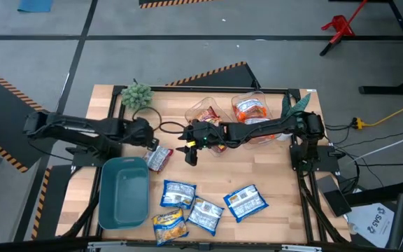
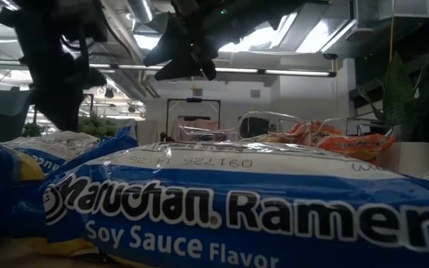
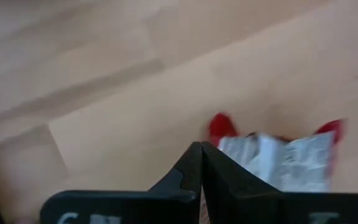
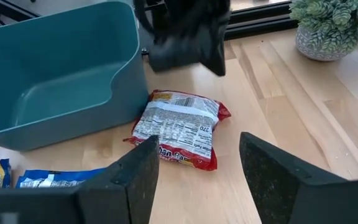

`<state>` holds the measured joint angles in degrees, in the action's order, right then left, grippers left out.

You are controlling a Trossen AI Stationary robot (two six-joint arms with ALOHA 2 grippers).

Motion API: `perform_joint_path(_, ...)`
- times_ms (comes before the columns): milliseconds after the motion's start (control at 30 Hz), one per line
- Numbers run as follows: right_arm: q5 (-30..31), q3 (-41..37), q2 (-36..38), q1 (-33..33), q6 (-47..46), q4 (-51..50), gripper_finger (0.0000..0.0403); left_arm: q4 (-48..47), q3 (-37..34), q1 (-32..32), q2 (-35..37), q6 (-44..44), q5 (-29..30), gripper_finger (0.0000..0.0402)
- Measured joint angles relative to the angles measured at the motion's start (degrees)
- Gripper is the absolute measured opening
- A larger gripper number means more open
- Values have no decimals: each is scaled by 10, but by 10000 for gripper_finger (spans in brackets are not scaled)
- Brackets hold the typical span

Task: Sort Maruchan noodles
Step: Put the red noodle pack into the left transparent bin

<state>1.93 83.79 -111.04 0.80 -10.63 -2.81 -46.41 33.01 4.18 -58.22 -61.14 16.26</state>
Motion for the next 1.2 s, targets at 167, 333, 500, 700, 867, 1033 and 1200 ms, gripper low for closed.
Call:
perform_joint_path(167,-7,0,0,0,0,0,205,-1,0,9,-71,2,-19,1)
perform_joint_path(333,-42,0,0,0,-12,0,205,15,0,8,-120,1,-53,1)
perform_joint_path(500,-45,0,0,0,-13,-1,204,92,0,6,-166,19,-100,0)
perform_joint_path(700,-79,0,0,0,-44,-8,204,224,0,0,-208,45,-145,0)
perform_joint_path(867,-129,0,0,10,-107,-78,204,288,0,-8,-230,45,-145,0)
perform_joint_path(1033,-85,-1,0,50,-131,-157,204,350,0,-8,-242,61,-144,0)
perform_joint_path(1200,-42,-1,0,85,-131,-167,204,265,30,-12,-225,74,-128,0)
